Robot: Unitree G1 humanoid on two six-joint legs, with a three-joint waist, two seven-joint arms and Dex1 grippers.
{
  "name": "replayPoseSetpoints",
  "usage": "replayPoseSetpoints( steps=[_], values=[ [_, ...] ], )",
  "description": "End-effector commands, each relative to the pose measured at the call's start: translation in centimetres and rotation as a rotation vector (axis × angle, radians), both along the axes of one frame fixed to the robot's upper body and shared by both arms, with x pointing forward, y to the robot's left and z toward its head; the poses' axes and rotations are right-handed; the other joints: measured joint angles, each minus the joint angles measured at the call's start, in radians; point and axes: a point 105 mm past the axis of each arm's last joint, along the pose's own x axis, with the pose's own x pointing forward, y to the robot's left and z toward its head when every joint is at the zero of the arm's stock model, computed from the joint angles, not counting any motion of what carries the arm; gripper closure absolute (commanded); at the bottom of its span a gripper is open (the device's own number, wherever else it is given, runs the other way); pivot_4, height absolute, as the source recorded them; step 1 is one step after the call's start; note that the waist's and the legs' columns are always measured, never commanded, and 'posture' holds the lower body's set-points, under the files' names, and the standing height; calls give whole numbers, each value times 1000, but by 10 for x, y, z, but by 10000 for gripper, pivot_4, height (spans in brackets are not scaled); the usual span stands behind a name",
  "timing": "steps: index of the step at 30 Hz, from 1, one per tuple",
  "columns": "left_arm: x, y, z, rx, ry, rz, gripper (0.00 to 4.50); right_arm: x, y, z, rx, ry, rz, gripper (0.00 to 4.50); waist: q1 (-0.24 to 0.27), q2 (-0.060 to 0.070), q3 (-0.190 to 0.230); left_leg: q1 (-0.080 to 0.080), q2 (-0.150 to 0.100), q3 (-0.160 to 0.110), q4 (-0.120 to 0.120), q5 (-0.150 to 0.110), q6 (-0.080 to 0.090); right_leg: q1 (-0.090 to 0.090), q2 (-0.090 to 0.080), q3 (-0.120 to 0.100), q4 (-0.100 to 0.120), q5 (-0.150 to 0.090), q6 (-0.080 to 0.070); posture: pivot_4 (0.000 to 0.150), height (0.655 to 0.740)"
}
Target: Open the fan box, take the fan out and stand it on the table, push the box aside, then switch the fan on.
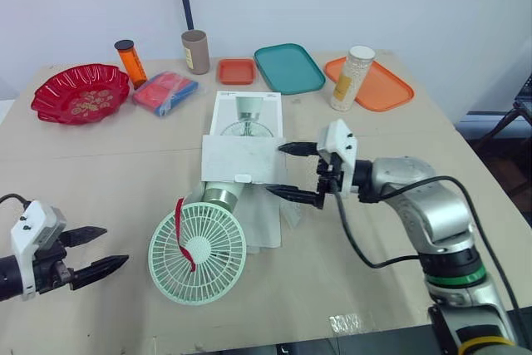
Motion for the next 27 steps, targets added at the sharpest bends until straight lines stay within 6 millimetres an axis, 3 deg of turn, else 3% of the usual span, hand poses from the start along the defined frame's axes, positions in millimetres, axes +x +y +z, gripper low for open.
replayPoseSetpoints(
  steps=[1,4,8,14,18,27],
  values=[
    [-1,-4,2,49,-70,-55,0,-13,-6,21,16,-42,60,223,1,0,0,0,0,0,0,0,0,0,0,0,0,0,0,1500,7400],
    [-4,-7,10,8,-61,-92,0,-20,-15,24,-1,-32,97,223,2,-1,0,0,0,0,0,0,0,0,0,0,0,0,0,1500,7400],
    [-8,-3,7,293,-210,-327,0,-25,-23,20,-72,-68,137,223,2,0,0,0,0,0,1,0,0,0,0,0,0,0,0,1500,7400],
    [25,3,28,486,-586,-396,0,-30,-25,17,-89,-76,180,223,7,0,1,0,0,1,1,2,2,1,0,-1,1,3,-1,1500,7400],
    [40,-9,32,591,-823,-513,0,-34,-24,23,-41,-13,181,223,9,0,1,-1,0,1,4,2,2,1,0,0,1,5,0,1500,7400],
    [53,-23,19,639,-1027,-631,0,-66,-30,29,-121,-19,294,223,13,0,1,-3,-1,2,10,1,4,1,-1,-1,2,8,3,1500,7400]
  ],
)
